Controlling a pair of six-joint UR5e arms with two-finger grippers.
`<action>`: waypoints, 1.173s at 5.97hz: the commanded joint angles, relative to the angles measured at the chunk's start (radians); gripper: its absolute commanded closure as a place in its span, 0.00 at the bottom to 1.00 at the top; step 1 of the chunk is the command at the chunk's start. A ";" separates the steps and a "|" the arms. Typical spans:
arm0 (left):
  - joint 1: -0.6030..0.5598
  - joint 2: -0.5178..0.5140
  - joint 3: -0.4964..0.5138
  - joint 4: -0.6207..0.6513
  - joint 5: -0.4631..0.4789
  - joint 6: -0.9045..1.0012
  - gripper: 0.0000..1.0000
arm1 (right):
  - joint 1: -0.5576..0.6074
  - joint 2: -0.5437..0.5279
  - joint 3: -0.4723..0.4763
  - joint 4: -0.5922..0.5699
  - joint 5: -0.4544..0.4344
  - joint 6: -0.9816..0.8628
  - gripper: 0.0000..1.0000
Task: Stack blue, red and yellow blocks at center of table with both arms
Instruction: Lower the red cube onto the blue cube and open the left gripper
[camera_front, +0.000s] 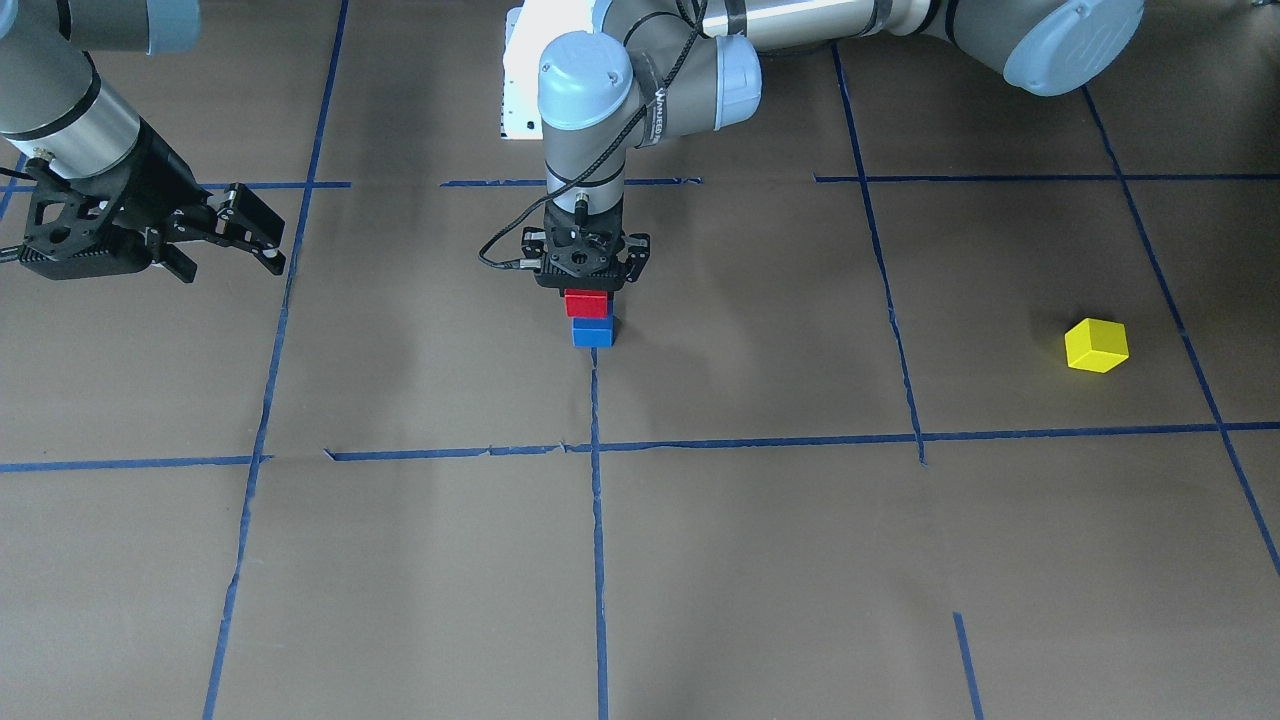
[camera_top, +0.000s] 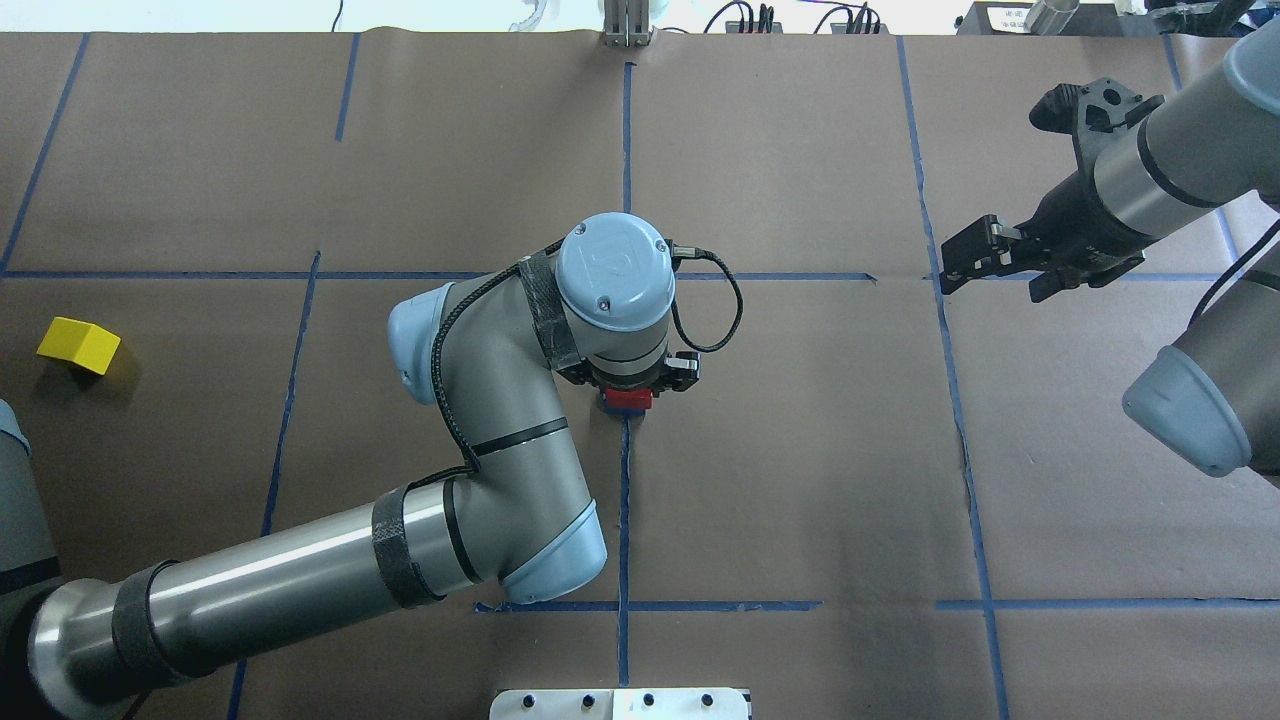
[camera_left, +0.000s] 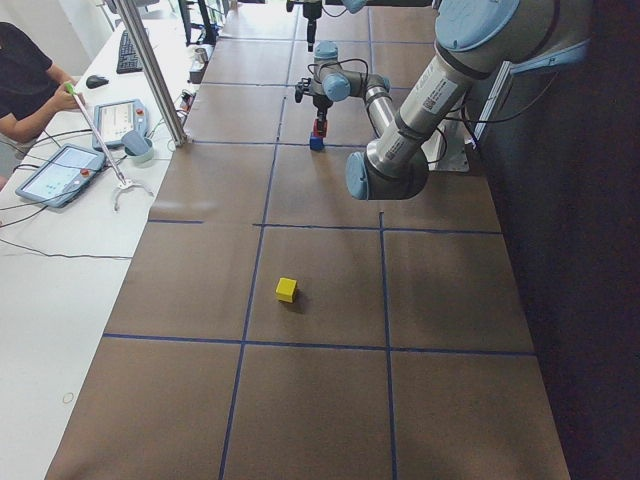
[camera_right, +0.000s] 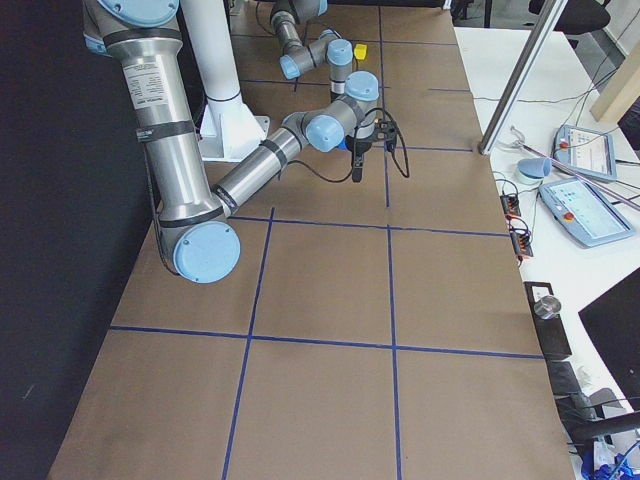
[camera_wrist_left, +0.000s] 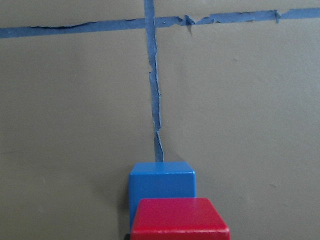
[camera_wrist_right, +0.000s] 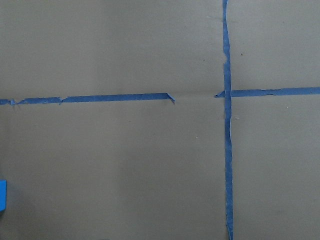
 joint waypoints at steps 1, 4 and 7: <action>0.000 0.001 0.001 -0.004 0.011 0.000 0.80 | -0.002 0.000 -0.002 0.000 -0.002 0.000 0.00; 0.000 0.003 0.006 -0.004 0.017 0.000 0.65 | -0.002 0.000 -0.001 0.000 -0.002 0.002 0.00; 0.000 0.000 0.004 -0.006 0.017 -0.020 0.00 | -0.002 0.002 0.001 0.000 -0.002 0.003 0.00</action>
